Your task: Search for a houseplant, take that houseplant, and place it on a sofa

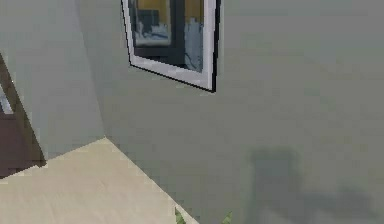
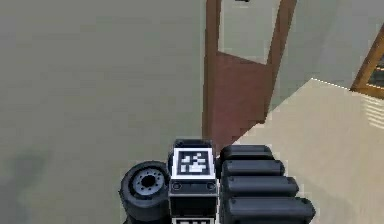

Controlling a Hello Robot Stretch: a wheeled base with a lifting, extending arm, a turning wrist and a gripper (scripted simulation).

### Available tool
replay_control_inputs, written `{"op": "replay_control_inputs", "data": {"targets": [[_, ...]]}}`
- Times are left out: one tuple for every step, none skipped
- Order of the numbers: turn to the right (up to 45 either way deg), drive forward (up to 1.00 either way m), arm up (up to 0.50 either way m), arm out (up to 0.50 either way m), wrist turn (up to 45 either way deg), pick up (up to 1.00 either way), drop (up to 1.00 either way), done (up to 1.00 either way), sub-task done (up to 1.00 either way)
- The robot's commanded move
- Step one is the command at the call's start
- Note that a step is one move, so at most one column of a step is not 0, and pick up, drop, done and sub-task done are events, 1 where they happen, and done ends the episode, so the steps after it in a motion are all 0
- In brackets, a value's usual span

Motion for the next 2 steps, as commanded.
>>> {"op": "replay_control_inputs", "data": {"targets": [[0.0,0.1,0.0,0.0,0.0,0.0,0.0,0.0,0.0],[-45.0,0.0,0.0,0.0,0.0,0.0,0.0,0.0,0.0]]}}
